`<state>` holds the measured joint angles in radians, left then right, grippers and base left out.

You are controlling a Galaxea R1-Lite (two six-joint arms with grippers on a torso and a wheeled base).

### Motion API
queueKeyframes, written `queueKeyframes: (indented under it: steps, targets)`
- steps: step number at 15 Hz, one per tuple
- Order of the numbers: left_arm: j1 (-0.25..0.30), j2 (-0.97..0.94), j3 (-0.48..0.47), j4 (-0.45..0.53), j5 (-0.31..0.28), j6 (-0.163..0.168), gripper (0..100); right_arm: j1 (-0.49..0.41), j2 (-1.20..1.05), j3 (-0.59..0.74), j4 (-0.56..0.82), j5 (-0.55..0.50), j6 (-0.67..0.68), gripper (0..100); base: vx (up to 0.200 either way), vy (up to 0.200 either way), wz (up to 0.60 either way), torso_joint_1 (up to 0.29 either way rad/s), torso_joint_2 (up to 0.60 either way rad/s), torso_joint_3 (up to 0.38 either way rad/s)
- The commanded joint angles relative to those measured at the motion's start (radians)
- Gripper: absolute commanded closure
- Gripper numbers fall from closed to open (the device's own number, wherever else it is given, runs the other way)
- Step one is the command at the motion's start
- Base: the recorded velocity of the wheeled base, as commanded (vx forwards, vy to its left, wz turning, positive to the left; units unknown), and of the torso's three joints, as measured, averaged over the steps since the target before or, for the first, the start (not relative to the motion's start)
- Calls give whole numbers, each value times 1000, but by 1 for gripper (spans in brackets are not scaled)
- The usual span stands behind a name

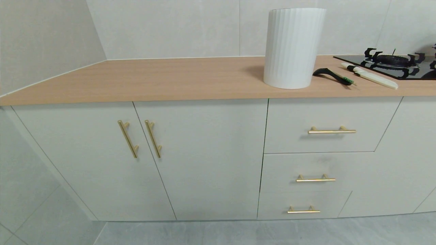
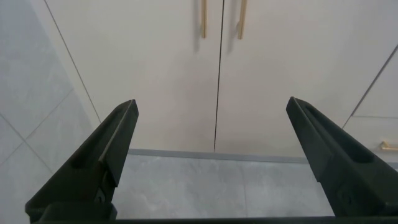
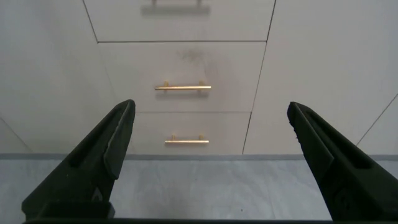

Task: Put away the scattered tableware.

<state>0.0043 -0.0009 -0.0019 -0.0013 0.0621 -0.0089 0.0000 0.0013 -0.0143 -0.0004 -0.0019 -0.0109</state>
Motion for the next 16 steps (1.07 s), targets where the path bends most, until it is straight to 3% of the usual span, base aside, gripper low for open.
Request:
queueKeyframes:
  steps: [1,4,11,13,16]
  targets:
    - [0,1,-1,0,1,0,0,29,103,-148,-6,7,54,0,0,0,0,0,0,0]
    - [0,1,0,0,1,0,0,100,416,-256,-10,17,12,0,0,0,0,0,0,0]
    - [0,1,-1,0,1,0,0,172,1264,-489,-66,22,6,0,0,0,0,0,0,0]
    - [0,1,-1,0,1,0,0,170,1559,-506,-337,7,3,0,0,0,0,0,0,0]
    - [0,1,-1,0,1,0,0,161,1769,-521,-540,-27,-11,0,0,0,0,0,0,0]
